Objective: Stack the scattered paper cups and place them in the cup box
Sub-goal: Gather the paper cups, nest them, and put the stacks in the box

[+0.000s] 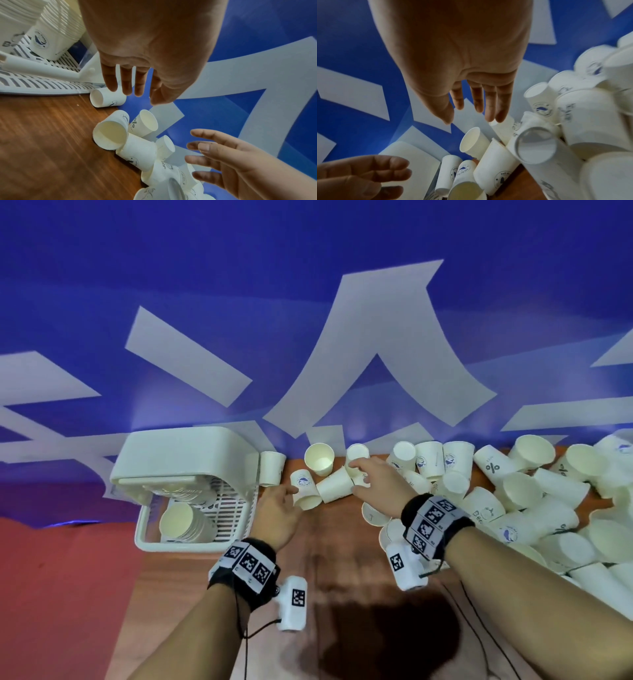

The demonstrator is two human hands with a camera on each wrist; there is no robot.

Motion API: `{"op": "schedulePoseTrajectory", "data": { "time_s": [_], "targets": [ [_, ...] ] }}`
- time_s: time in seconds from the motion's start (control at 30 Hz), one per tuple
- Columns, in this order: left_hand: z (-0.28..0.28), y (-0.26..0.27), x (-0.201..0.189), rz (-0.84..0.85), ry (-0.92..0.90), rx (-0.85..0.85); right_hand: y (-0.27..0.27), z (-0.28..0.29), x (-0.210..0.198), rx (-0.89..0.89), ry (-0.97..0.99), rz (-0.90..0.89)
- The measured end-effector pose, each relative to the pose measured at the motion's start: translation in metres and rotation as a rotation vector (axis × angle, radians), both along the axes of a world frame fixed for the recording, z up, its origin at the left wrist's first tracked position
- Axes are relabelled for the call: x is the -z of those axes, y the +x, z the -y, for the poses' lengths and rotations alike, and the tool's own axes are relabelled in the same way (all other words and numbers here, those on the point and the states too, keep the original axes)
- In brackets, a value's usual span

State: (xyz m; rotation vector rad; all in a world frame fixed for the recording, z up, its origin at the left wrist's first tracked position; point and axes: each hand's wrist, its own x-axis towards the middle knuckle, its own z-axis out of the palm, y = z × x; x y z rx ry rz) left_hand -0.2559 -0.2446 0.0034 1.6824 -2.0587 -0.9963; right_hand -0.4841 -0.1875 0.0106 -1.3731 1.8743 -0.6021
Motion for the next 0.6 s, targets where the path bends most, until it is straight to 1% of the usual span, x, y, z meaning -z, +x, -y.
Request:
{"op": "schedulePoseTrajectory", "data": {
  "time_s": [0.07,0.17,0.33,0.5,0.6],
  "targets": [
    [0.012,0.005,0.003,0.009,-0.019,-0.004,0.006,0.018,0.005,-0.034,0.012,-0.024],
    [0.027,0.008,0.004,0.042,-0.033,-0.020,0.017,0.043,0.013,-0.095,0.018,-0.126],
    [0.043,0.013,0.010,0.031,-0.013,-0.051,0.040,0.076,0.030,-0.274,0.008,-0.478],
    [0.054,0.019,0.016,0.042,0.026,-0.061,0.055,0.098,0.044,-0.420,0.038,-0.735],
    [0.056,0.021,0.017,0.046,0.041,-0.062,0.056,0.106,0.048,-0.453,0.061,-0.770]
  ]
}}
